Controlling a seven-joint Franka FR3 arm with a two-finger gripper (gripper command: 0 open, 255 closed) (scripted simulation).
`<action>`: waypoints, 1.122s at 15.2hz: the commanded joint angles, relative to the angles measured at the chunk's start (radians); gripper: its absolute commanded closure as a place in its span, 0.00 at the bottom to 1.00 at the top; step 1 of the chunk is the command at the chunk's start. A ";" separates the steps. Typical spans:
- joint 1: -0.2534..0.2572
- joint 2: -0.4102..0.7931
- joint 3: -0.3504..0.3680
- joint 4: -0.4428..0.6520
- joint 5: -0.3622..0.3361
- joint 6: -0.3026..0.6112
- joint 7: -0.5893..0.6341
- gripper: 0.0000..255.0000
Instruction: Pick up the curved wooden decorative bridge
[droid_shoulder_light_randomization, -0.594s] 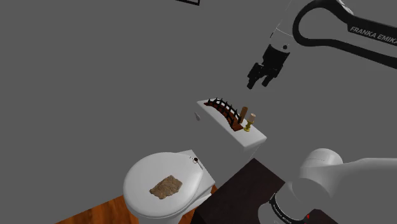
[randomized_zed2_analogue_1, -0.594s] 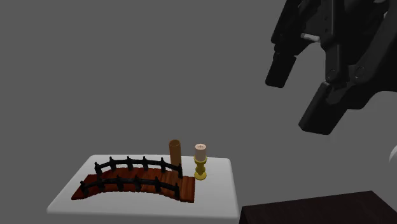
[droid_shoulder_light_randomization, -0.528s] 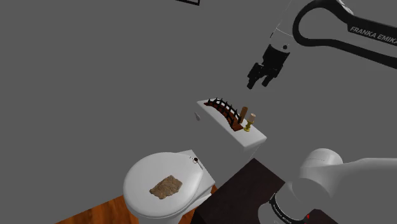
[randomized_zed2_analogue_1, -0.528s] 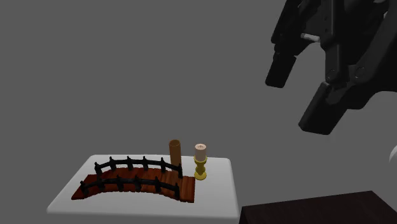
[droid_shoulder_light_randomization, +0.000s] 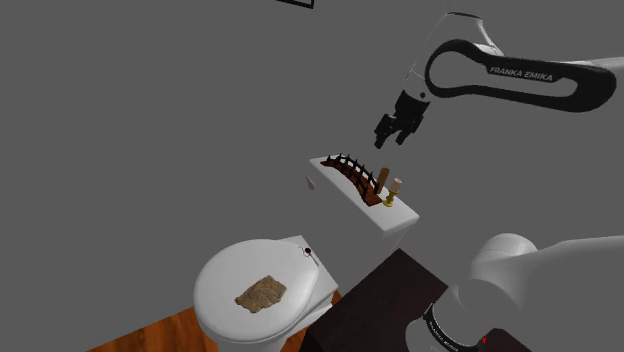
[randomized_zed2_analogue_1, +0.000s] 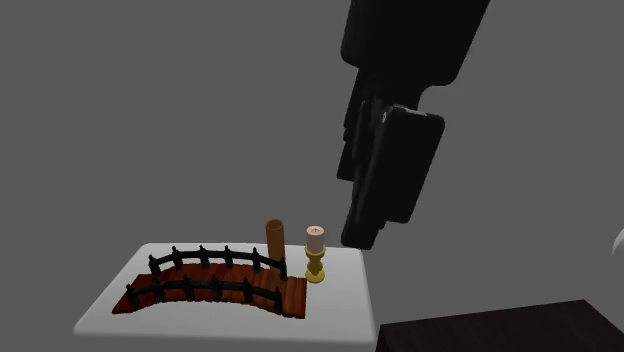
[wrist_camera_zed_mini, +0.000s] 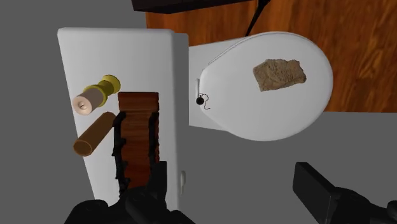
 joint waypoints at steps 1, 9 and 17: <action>0.001 0.056 -0.023 -0.007 -0.004 0.070 -0.017 0.00; 0.008 0.301 -0.126 0.015 0.015 0.314 -0.115 0.00; 0.024 0.600 -0.213 0.129 0.138 0.505 -0.265 0.00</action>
